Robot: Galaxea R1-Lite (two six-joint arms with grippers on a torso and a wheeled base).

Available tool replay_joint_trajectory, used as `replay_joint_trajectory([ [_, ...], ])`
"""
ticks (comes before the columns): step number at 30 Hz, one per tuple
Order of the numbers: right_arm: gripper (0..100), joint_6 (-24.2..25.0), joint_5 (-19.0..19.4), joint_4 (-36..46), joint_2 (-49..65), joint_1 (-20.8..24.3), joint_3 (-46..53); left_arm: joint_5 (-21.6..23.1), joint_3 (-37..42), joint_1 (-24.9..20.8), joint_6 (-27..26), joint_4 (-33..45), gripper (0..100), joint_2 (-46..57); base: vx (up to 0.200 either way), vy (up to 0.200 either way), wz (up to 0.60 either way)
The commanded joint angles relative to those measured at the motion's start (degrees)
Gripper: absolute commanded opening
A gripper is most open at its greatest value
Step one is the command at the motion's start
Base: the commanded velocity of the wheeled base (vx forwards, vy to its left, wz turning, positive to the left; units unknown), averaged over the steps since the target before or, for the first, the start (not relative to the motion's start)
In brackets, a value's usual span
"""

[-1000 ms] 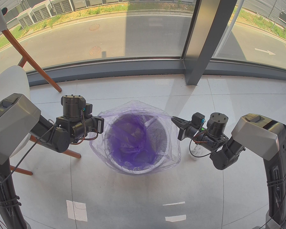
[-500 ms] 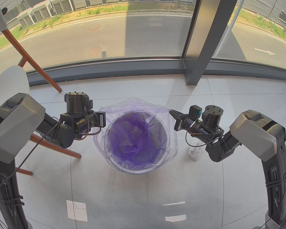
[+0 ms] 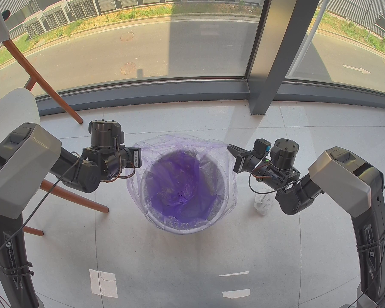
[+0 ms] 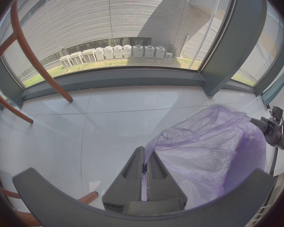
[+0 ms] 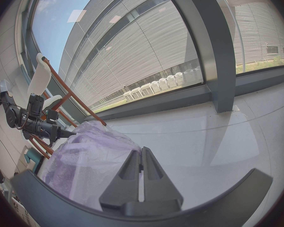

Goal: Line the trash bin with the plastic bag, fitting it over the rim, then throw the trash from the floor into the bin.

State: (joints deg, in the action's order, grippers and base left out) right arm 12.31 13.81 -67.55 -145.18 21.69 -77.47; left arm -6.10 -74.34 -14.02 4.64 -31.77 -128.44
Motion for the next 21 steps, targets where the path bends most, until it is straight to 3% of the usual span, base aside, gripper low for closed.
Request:
replay_joint_trajectory([
  [1, 0, 0.0, 0.0, 0.7, -0.7, -0.2, 0.1, -0.4, 0.0, 0.2, 1.2, 0.0, 0, -1.5, 0.000, 0.000, 0.00],
  [13, 0, -0.1, 0.0, -0.1, -0.5, -0.2, 4.9, -0.2, 6.2, -1.0, 2.7, -0.7, 0, -1.3, 0.000, 0.000, 0.00],
  [21, 0, -0.1, 0.1, -7.0, -1.4, 0.1, 11.7, 0.0, 9.8, -0.7, 2.7, -4.0, 0, -1.6, 0.000, 0.000, 0.00],
])
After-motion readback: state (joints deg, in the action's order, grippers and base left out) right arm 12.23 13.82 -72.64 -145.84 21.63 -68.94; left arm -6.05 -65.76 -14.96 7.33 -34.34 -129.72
